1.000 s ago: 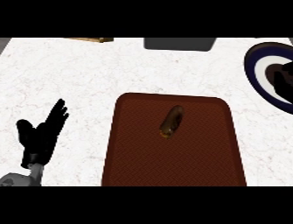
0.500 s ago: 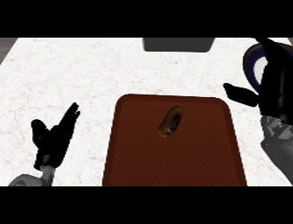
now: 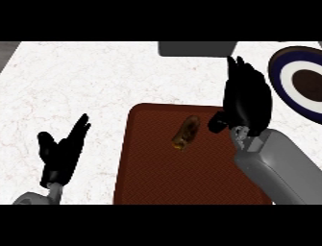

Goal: Pick the sweet potato from the tray and place it in the plate

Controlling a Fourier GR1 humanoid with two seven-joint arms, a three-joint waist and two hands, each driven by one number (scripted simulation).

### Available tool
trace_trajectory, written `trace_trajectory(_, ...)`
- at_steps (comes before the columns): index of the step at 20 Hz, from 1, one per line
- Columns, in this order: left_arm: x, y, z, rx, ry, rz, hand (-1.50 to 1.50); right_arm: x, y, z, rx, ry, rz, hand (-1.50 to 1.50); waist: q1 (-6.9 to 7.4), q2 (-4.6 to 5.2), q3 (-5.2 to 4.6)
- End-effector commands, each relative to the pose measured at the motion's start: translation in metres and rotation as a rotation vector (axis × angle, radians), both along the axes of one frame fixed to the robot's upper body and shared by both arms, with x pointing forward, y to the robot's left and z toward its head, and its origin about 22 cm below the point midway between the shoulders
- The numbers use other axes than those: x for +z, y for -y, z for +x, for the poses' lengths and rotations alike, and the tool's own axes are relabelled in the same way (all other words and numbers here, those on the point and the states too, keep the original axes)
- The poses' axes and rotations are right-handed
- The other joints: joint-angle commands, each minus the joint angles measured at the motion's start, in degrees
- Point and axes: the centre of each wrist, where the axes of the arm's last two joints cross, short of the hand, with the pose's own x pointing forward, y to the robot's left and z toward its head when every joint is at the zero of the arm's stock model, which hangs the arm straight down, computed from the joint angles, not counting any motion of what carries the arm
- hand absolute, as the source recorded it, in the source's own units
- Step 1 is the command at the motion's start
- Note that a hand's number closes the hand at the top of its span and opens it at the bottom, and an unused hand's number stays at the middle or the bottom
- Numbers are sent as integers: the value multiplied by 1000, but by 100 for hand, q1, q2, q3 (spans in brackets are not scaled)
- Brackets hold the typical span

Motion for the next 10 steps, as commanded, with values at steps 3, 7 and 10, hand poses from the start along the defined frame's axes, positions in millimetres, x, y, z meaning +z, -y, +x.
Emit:
trace_trajectory(3, 0, 8, 0, -20, -24, -17, 0, -12, -56, 8, -178, -273, -136, -150, 21, 40, -8)
trace_trajectory(7, -6, 4, 1, -19, -36, -11, 0, -17, -86, 9, -202, -313, -142, -150, -61, 50, -7)
trace_trajectory(10, -17, 20, -11, -7, -48, -19, 0, -23, -91, 21, -241, -338, -168, -150, -22, 54, -2)
